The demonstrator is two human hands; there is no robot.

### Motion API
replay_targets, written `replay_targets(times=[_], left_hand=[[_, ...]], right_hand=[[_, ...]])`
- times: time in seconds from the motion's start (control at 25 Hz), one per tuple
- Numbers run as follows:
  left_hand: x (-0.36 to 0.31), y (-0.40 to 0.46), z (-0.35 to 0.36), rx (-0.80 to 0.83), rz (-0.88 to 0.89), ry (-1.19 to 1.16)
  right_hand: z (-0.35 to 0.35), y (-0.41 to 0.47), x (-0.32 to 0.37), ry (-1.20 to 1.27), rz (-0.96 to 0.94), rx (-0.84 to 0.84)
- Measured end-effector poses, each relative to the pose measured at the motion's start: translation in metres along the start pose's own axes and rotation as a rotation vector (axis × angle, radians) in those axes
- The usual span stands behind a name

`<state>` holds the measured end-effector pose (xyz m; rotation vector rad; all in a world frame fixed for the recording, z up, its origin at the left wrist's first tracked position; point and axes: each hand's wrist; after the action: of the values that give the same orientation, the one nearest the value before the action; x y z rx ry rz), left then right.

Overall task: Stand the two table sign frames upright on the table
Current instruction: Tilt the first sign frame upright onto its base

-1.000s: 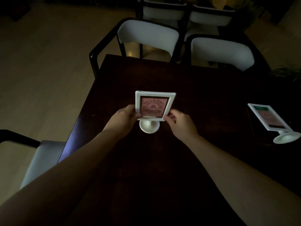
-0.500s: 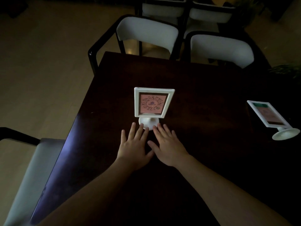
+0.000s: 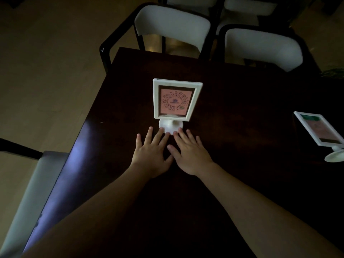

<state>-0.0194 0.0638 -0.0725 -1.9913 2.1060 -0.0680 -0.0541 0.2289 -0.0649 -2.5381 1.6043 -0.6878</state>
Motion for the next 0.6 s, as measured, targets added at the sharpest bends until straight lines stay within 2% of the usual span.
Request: replay_targets(times=[0.6], left_hand=[[0.012, 0.037, -0.010, -0.010, -0.005, -0.019]], right_hand=[[-0.014, 0.036, -0.008, 0.003, -0.003, -0.002]])
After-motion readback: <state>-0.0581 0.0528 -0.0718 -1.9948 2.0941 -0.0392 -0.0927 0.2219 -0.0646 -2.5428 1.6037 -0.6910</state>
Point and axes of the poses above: each hand's wrist, its own y-axis towards the middle knuckle, its own z-axis out of the palm, x = y × z, and after that the axes turned 3 degrees about -z, right-handed
